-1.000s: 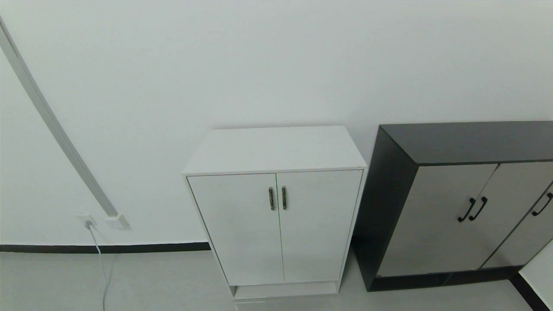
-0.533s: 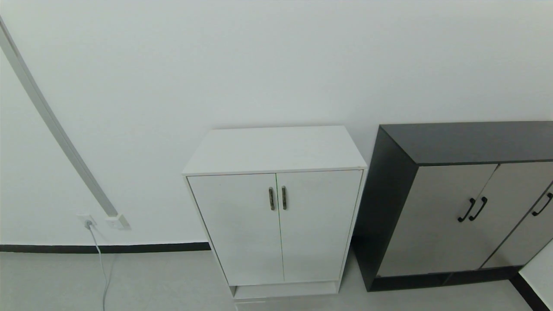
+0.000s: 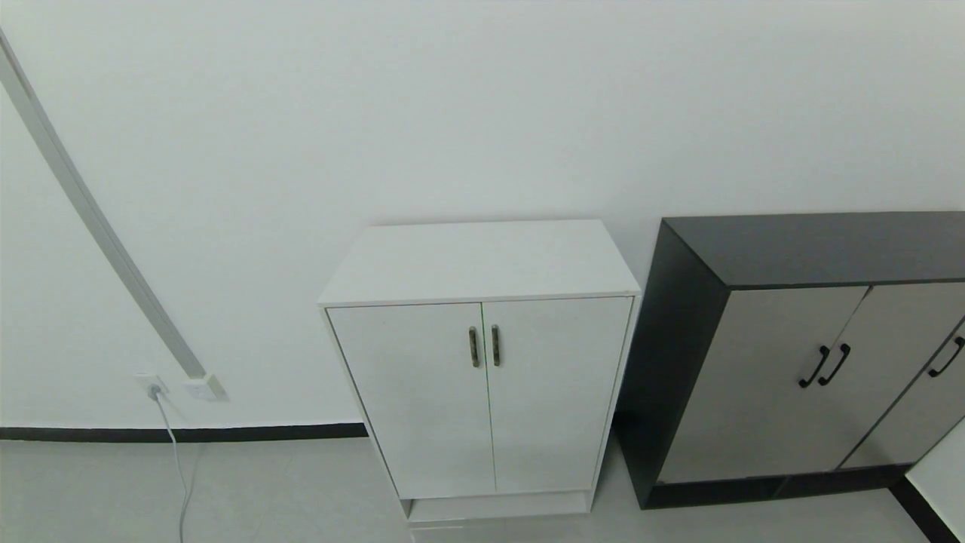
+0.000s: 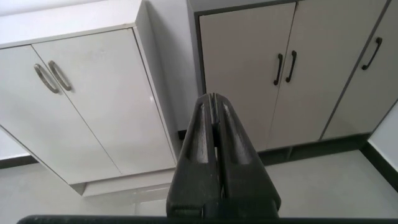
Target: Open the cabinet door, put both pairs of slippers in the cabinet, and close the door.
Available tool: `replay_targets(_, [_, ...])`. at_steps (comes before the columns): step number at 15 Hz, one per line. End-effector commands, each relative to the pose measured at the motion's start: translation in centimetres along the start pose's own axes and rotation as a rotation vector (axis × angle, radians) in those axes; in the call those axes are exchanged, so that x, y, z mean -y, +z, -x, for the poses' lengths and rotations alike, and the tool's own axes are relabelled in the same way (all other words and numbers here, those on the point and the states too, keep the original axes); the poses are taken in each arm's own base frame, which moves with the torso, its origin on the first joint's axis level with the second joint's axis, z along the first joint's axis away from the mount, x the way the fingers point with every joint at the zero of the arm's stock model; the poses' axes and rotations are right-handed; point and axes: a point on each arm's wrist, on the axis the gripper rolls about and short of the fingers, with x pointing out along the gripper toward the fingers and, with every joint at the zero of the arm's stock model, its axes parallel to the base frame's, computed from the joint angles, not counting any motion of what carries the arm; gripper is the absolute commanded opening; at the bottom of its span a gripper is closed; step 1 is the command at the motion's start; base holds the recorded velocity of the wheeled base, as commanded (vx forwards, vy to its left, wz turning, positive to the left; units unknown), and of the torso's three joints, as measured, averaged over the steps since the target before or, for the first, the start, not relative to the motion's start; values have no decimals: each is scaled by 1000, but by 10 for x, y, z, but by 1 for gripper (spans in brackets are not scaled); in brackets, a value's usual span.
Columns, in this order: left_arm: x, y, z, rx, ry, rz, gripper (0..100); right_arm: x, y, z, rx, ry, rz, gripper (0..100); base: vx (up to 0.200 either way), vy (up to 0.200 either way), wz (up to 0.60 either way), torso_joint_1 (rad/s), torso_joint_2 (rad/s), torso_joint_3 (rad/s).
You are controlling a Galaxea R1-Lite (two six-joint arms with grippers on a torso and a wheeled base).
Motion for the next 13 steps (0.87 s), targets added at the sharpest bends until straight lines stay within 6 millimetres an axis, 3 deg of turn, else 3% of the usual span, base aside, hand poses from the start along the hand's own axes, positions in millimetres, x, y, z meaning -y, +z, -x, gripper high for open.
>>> replay_targets(1, [0, 0, 0, -2, 2, -1, 0, 0, 0, 0, -1, 4, -1, 0, 0, 0, 0, 0, 0, 0])
replay_targets(13, [0, 0, 0, -2, -2, -4, 0, 0, 0, 0, -3, 9, 4, 0, 0, 0, 0, 0, 0, 0])
